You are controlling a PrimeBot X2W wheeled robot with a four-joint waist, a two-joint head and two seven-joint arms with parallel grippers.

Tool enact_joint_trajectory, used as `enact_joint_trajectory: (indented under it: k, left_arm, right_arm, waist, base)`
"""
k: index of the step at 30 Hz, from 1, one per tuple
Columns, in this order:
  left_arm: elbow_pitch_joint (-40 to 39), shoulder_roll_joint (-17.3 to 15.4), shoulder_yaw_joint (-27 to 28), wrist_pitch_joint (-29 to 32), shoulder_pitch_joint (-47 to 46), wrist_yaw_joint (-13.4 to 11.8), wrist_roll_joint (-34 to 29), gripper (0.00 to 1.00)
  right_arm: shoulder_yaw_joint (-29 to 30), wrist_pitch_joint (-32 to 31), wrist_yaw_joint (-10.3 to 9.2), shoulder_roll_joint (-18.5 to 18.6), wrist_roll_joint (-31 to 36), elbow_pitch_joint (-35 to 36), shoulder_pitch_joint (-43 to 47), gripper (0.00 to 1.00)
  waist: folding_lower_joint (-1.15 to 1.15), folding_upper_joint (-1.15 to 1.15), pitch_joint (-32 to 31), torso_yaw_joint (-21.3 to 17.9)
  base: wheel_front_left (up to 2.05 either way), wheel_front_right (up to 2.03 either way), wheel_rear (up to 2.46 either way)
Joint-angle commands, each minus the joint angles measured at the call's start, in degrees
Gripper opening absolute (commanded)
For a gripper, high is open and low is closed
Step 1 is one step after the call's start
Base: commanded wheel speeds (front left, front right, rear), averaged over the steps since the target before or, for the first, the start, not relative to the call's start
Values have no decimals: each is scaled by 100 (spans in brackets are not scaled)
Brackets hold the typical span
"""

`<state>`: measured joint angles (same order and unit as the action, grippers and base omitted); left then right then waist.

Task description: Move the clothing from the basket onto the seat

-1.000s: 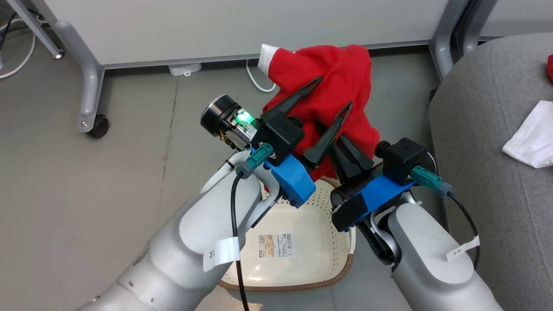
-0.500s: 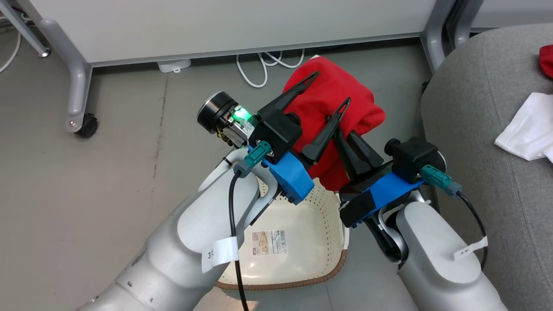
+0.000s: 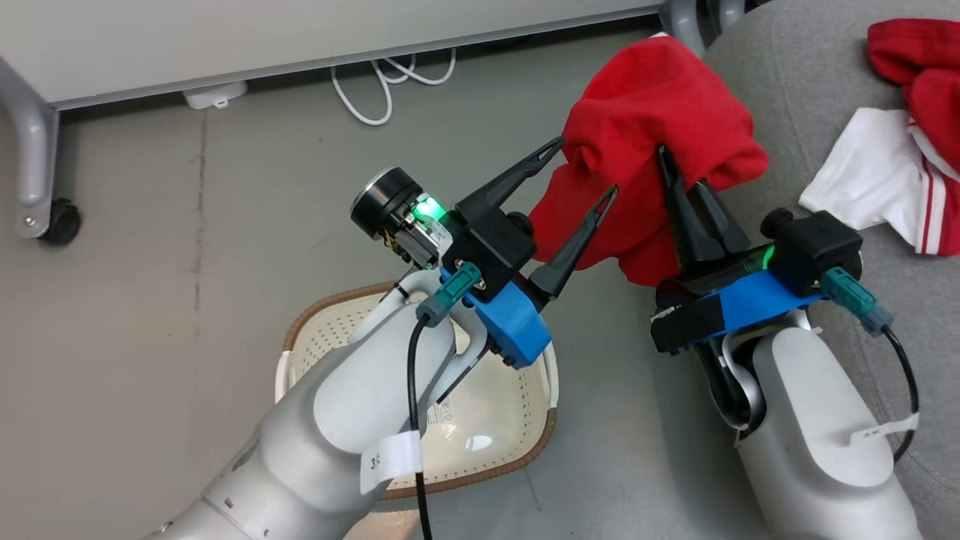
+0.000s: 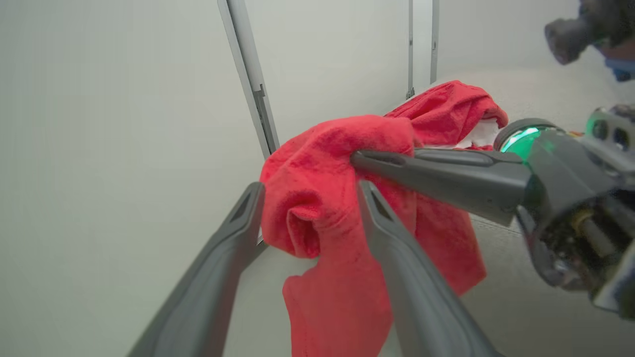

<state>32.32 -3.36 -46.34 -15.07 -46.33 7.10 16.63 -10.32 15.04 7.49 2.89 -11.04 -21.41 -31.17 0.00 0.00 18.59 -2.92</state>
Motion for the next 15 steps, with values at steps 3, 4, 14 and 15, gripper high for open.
enact_joint_trajectory:
  k: [3,4,14,15]
  left_arm:
    - [-33,-73,-40,-15,100,20,-43,100]
    - [-41,-73,-99,-15,145,27,-55,100]
    - [-50,-137,-368,-15,243,38,-35,100]
    - [-49,-140,-397,-15,256,32,-26,100]
  right_arm:
    - [126,22,1,0,93,169,121,0]
    - [253,22,1,-2,151,272,176,0]
    - [740,22,1,-3,201,770,595,0]
    - [795,22,1,-4,199,816,661,0]
  waist:
    - [0,0,137,-346]
    - [0,0,167,-485]
    - [0,0,298,-1245]
    - [0,0,297,-1305]
  base:
    - [0,0,0]
    - [0,0,0]
    - [0,0,0]
    - [0,0,0]
